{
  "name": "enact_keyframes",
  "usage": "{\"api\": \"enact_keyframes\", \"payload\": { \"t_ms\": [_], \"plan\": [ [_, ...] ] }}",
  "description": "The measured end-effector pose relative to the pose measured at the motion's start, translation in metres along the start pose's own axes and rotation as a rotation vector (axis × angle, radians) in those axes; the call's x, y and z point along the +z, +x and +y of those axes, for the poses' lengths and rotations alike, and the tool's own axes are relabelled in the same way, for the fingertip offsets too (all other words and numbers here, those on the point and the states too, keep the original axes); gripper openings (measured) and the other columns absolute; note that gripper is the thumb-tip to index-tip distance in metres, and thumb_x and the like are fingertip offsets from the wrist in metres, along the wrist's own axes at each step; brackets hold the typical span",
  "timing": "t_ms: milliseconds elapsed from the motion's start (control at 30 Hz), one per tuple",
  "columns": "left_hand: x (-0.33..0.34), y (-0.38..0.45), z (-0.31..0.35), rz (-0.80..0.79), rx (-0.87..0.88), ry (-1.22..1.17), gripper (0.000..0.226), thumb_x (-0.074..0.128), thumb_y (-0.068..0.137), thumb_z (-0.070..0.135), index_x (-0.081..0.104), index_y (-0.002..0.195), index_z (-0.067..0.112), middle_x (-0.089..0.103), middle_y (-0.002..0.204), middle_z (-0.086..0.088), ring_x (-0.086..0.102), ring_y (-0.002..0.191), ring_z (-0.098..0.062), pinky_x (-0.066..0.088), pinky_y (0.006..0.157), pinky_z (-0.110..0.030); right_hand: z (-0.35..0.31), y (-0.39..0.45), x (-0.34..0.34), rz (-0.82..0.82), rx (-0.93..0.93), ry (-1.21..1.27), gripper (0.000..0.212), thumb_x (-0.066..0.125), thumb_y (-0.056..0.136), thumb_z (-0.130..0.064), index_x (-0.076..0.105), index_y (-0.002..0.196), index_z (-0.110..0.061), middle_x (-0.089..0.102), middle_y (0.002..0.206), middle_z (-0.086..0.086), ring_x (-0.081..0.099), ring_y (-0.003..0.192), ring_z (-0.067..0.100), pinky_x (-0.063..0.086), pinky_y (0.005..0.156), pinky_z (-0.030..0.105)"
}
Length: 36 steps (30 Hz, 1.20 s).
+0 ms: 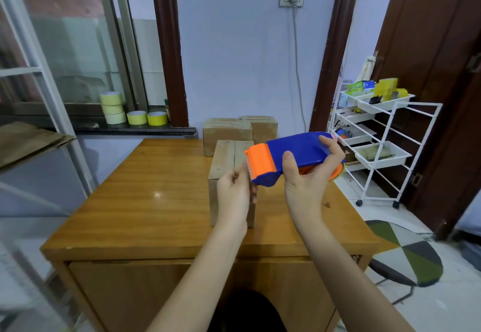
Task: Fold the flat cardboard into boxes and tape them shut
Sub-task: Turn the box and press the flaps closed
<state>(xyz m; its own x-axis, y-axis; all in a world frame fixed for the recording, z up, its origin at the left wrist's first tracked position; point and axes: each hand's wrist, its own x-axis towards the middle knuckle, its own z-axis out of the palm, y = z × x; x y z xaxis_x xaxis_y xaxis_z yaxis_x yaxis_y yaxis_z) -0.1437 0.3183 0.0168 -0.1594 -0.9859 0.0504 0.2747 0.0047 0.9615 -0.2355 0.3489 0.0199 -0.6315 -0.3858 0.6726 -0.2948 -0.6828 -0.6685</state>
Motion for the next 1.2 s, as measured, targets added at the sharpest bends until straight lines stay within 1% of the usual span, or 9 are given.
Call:
{"api": "enact_keyframes", "payload": {
  "t_ms": [100,233,500,667,767,900,1000,1067,1200],
  "plan": [
    [0.0,0.002,0.001,0.029,0.043,0.03,0.021,0.054,0.097,0.024,0.06,0.079,0.013,0.056,0.048,0.007,0.048,0.043,-0.003,0.039,0.042,-0.017,-0.001,-0.003,0.003,0.014,-0.019,0.011,0.057,0.063,0.079,-0.01,0.028,0.123,-0.016,0.034,0.116,-0.015,0.052,0.095,-0.013,0.048,0.07,0.01],
    [-0.001,0.004,0.002,0.015,0.075,0.097,0.019,0.054,0.097,0.015,0.061,0.081,0.008,0.058,0.052,0.004,0.046,0.038,-0.003,0.036,0.038,-0.016,-0.001,-0.007,0.008,0.069,-0.094,-0.016,0.061,0.065,0.075,-0.002,0.027,0.123,-0.01,0.034,0.117,-0.011,0.051,0.098,-0.011,0.048,0.073,0.011],
    [-0.007,0.004,0.005,-0.023,-0.004,0.056,0.023,0.054,0.097,0.022,0.063,0.078,0.011,0.054,0.048,0.004,0.046,0.045,-0.008,0.039,0.048,-0.022,-0.002,-0.011,0.011,0.138,-0.04,0.039,0.064,0.067,0.075,-0.003,0.027,0.124,-0.016,0.034,0.119,-0.01,0.054,0.095,-0.009,0.049,0.069,0.011],
    [-0.01,0.004,0.005,-0.07,0.003,0.073,0.009,0.058,0.094,0.016,0.064,0.09,0.011,0.057,0.051,0.005,0.049,0.048,-0.006,0.04,0.047,-0.02,-0.002,-0.007,0.011,0.169,-0.057,0.027,0.062,0.065,0.076,-0.001,0.027,0.123,-0.012,0.034,0.118,-0.009,0.054,0.093,-0.01,0.048,0.069,0.011],
    [-0.013,0.002,0.011,-0.151,-0.015,0.078,0.01,0.059,0.093,0.014,0.061,0.102,0.01,0.057,0.057,0.003,0.049,0.05,-0.005,0.041,0.046,-0.018,-0.002,-0.001,0.008,0.177,-0.054,0.024,0.062,0.065,0.075,-0.004,0.027,0.123,-0.014,0.034,0.119,-0.009,0.054,0.094,-0.007,0.049,0.07,0.013],
    [-0.016,0.001,0.018,-0.231,-0.027,0.081,0.01,0.059,0.093,0.013,0.059,0.103,0.016,0.063,0.066,0.002,0.047,0.052,-0.005,0.04,0.045,-0.017,-0.002,0.004,0.003,0.204,-0.035,0.027,0.064,0.068,0.075,-0.012,0.028,0.124,-0.017,0.034,0.121,-0.008,0.053,0.098,-0.004,0.05,0.071,0.015],
    [-0.016,0.003,0.02,-0.253,-0.044,0.073,0.014,0.061,0.092,0.017,0.061,0.106,0.013,0.064,0.066,0.003,0.046,0.052,-0.005,0.038,0.044,-0.016,-0.002,0.008,0.002,0.231,-0.005,0.058,0.068,0.069,0.071,-0.028,0.029,0.124,-0.019,0.036,0.124,-0.002,0.053,0.105,0.015,0.05,0.071,0.017],
    [-0.017,0.004,0.022,-0.272,-0.076,0.026,0.011,0.061,0.092,0.016,0.064,0.102,0.012,0.063,0.064,0.002,0.043,0.051,-0.005,0.035,0.042,-0.015,-0.003,0.009,0.002,0.231,-0.002,0.063,0.067,0.068,0.071,-0.031,0.029,0.124,-0.02,0.036,0.126,0.002,0.053,0.105,0.02,0.05,0.071,0.017],
    [-0.019,0.006,0.027,-0.301,-0.171,-0.12,0.005,0.058,0.092,0.009,0.063,0.093,0.008,0.061,0.062,-0.002,0.04,0.047,-0.006,0.029,0.036,-0.014,-0.003,0.011,0.003,0.199,0.005,0.076,0.065,0.069,0.071,-0.027,0.031,0.122,-0.023,0.037,0.122,-0.004,0.056,0.096,-0.001,0.05,0.071,0.017]
  ]
}}
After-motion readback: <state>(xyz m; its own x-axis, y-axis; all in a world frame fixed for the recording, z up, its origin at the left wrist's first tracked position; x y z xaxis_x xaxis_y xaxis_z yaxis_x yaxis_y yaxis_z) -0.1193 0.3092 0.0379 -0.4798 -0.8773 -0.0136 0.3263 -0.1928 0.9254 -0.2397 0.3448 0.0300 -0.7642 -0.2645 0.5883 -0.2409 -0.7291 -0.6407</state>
